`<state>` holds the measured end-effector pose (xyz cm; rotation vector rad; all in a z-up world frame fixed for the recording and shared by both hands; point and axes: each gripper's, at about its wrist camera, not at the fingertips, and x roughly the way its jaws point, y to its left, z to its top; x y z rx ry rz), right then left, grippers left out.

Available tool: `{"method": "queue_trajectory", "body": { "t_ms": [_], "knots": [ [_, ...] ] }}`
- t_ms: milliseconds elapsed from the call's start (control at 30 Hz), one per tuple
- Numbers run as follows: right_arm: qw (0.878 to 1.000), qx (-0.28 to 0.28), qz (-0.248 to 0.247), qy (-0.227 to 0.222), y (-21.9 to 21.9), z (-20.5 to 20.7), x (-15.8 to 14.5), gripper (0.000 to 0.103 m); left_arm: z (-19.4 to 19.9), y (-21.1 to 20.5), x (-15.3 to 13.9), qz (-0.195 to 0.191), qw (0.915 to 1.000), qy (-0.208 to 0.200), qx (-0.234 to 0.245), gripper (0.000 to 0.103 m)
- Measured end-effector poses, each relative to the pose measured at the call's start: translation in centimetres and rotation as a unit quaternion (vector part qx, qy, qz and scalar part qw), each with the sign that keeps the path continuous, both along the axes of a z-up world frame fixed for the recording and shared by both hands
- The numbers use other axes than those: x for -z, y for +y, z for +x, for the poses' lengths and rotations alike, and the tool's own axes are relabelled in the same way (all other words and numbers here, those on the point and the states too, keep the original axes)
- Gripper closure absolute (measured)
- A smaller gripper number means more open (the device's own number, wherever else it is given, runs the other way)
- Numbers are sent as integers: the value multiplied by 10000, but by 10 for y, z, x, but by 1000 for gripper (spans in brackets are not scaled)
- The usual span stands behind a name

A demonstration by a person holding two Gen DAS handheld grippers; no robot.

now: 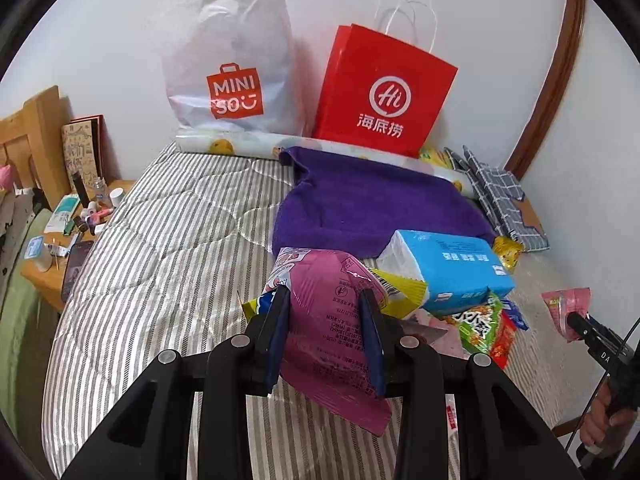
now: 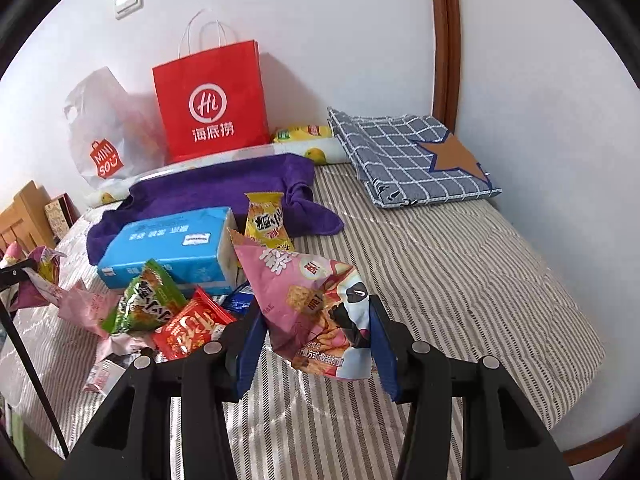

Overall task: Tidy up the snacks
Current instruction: 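Lift both held bags and carry them over the purple towel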

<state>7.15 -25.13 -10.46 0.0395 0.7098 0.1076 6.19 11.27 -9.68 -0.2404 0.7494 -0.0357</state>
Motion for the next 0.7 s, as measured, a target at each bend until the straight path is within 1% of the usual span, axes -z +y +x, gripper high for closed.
{"method": "queue_trajectory", "body": {
  "t_ms": [233, 333, 533, 700],
  "knots": [
    [9997, 34, 78, -248, -2, -20, -18, 57, -25, -8, -20, -96, 9996, -247, 87, 69],
    [9993, 14, 141, -345, -2, -28, -26, 57, -34, -16, -29, -75, 9992, -363, 154, 69],
    [9979, -45, 189, -611, 0, -44, -42, 57, -45, -33, -43, -7, 9982, -520, 293, 69],
    [9974, -75, 234, -676, 1, -48, -46, 57, -49, -43, -50, -2, 9976, -593, 349, 69]
  ]
}}
